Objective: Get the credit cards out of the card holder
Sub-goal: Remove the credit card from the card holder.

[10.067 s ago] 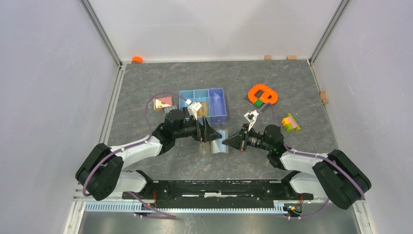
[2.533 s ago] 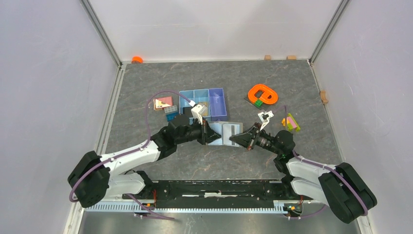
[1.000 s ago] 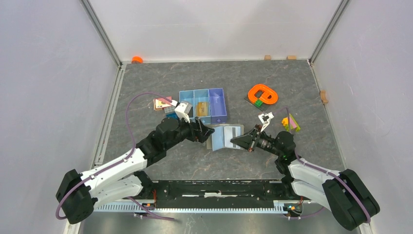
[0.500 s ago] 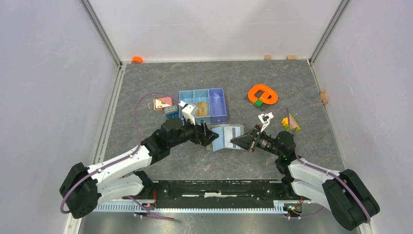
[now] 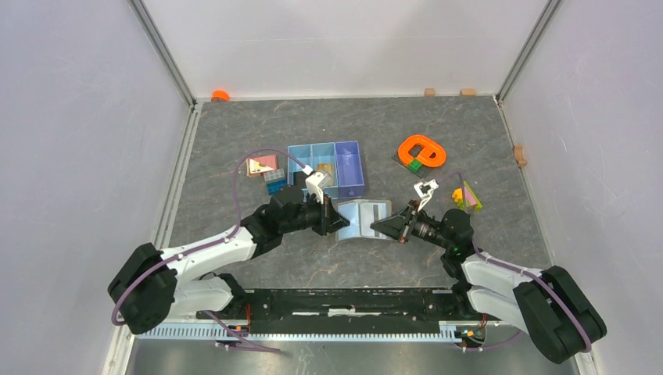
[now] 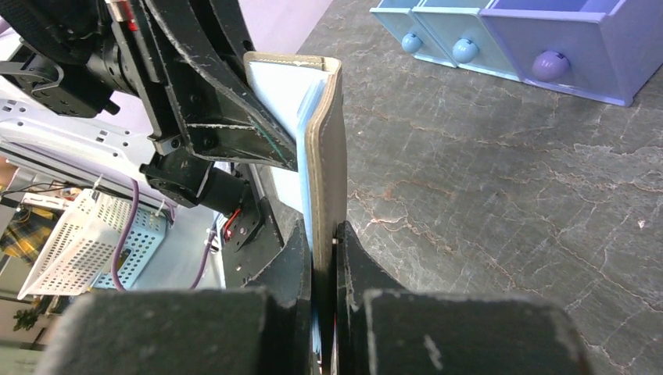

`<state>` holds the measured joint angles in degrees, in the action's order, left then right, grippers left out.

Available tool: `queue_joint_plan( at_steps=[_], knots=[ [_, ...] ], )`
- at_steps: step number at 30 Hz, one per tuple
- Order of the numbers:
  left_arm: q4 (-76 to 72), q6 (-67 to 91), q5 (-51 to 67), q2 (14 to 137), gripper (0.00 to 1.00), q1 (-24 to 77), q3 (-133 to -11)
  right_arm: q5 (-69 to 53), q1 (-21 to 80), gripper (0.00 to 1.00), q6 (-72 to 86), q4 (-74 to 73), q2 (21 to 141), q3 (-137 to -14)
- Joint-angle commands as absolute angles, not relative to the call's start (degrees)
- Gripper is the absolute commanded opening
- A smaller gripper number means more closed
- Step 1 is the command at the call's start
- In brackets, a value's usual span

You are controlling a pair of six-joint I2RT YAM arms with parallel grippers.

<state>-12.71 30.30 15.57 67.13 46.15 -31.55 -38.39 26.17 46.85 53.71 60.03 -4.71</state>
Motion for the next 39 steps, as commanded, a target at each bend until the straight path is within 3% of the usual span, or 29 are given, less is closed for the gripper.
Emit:
queue_joint_plan(
  at_steps=[1,4,9,18,28,34,39],
  knots=[
    [-16.86,30.87,16.96,66.85,0.07,45.62,-33.07,-39.56,26.32,0.00,47.37,58.36,61.03,-7.03],
    [-16.83,31.19,16.48,66.84,0.02,45.44,-33.00,-39.33,26.40,0.03,46.72,57.48,61.97,-7.31],
    [-15.29,33.30,14.42,68.20,0.02,43.97,-33.03,-36.45,26.37,0.21,42.18,48.94,61.68,-9.05],
    [-18.98,37.44,19.42,67.97,0.02,38.61,-30.49,-33.53,26.37,0.29,38.87,42.94,58.95,-9.92],
    [-22.46,38.18,24.17,68.68,0.02,38.33,-30.00,-33.85,26.41,0.26,38.06,42.62,59.04,-10.36],
    [-22.54,38.12,25.34,69.91,0.02,38.32,-30.58,-33.55,26.39,0.07,38.03,42.45,58.35,-10.26],
    [-18.46,36.50,22.05,69.55,0.02,38.32,-31.41,-36.46,26.46,0.03,39.77,48.33,56.42,-8.93]
  ],
)
